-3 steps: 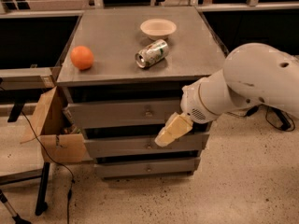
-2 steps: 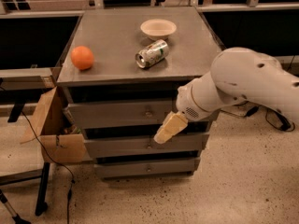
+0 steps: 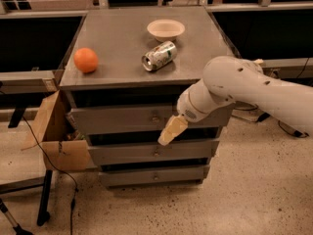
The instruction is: Open top drawer
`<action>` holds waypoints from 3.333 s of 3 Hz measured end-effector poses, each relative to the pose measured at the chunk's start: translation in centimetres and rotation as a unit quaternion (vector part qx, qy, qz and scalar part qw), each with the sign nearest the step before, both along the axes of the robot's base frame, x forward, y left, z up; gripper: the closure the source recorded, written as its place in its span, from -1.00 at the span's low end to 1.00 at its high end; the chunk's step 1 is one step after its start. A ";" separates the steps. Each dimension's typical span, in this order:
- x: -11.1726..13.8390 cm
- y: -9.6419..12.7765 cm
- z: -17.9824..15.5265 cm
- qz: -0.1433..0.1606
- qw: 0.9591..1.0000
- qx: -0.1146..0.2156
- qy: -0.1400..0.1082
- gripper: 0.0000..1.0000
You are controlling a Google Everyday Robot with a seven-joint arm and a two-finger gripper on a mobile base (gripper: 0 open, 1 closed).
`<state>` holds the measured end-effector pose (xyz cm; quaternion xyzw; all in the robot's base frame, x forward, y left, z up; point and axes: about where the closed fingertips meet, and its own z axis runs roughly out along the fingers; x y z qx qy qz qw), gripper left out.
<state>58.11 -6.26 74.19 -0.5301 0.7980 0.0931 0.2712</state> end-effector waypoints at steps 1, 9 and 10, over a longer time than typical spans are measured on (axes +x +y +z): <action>2.6 0.2 -1.7 -0.004 1.000 0.002 0.003 -1.00; 9.1 -2.0 -6.6 -0.017 1.000 -0.012 -0.003 0.70; 9.1 -2.0 -6.2 -0.017 1.000 -0.012 -0.003 0.79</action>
Offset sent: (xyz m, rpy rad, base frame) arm 0.0710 0.0041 -0.0301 0.0751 -0.0342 -0.0237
